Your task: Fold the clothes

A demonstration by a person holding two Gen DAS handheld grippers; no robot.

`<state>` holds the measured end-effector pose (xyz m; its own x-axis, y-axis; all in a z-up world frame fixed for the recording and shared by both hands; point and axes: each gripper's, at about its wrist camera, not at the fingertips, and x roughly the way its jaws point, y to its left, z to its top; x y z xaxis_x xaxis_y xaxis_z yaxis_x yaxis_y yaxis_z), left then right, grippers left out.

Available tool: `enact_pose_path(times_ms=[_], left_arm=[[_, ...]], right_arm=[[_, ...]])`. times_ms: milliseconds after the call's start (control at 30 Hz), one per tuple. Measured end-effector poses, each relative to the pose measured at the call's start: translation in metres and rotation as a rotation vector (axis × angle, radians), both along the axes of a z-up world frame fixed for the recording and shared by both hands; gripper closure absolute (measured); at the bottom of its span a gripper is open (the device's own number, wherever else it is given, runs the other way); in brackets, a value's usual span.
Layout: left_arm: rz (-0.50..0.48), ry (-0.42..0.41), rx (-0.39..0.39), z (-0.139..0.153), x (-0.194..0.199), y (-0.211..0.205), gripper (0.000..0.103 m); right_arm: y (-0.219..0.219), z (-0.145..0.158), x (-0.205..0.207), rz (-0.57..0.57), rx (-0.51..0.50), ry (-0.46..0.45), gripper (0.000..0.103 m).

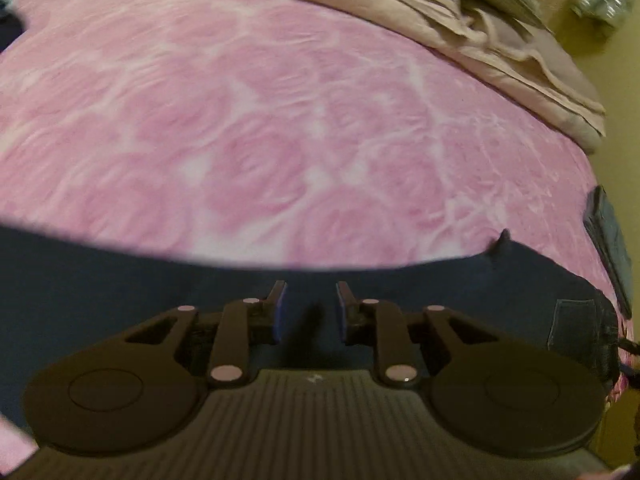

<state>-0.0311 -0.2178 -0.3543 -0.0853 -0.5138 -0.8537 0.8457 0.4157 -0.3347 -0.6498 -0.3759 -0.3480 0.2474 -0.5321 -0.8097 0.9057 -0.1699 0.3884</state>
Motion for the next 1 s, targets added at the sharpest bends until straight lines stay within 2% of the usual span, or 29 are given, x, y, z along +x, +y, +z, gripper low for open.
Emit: enact_pose_path(times_ms=[67, 200, 233, 267, 333, 400, 433, 467, 567, 733, 833, 867, 933, 1000], left_arm=[[0.022, 0.028, 0.001, 0.002, -0.001, 0.019, 0.084], [0.016, 0.064, 0.025, -0.004, -0.009, 0.039, 0.084], [0.016, 0.07, 0.031, -0.006, -0.01, 0.042, 0.084], [0.017, 0.077, 0.035, -0.008, -0.011, 0.045, 0.084], [0.016, 0.086, 0.04, -0.012, -0.012, 0.05, 0.084], [0.012, 0.087, 0.035, -0.01, -0.012, 0.055, 0.084], [0.01, 0.088, 0.032, -0.009, -0.013, 0.057, 0.084], [0.007, 0.087, 0.033, -0.008, -0.012, 0.06, 0.084], [0.03, 0.086, 0.049, -0.006, -0.011, 0.074, 0.084], [0.137, 0.135, 0.064, -0.004, -0.006, 0.108, 0.08], [0.218, 0.164, 0.055, -0.004, 0.002, 0.124, 0.079], [0.23, 0.169, 0.056, -0.005, 0.004, 0.127, 0.079], [0.211, 0.141, 0.07, -0.005, 0.003, 0.126, 0.079], [0.184, 0.106, 0.084, -0.004, 0.0, 0.123, 0.081]], right_arm=[[0.021, 0.005, -0.013, -0.082, 0.006, -0.073, 0.031], [0.054, 0.0, -0.018, -0.152, 0.059, -0.204, 0.031], [0.058, -0.004, -0.016, -0.157, 0.065, -0.229, 0.034], [0.059, -0.008, -0.012, -0.162, 0.074, -0.25, 0.046], [0.058, -0.018, -0.006, -0.177, 0.098, -0.276, 0.053], [0.058, -0.023, -0.002, -0.197, 0.101, -0.275, 0.056], [0.058, -0.023, -0.001, -0.205, 0.093, -0.27, 0.083], [0.06, -0.02, 0.0, -0.199, 0.08, -0.255, 0.087], [0.064, -0.011, 0.004, -0.174, 0.055, -0.205, 0.089], [0.063, -0.023, 0.006, -0.215, 0.115, -0.174, 0.088], [0.062, -0.017, 0.011, -0.187, 0.096, -0.136, 0.076], [0.062, -0.015, 0.012, -0.176, 0.088, -0.116, 0.076], [0.064, -0.012, 0.015, -0.152, 0.07, -0.075, 0.087], [0.064, -0.017, 0.018, -0.14, 0.093, -0.033, 0.087]])
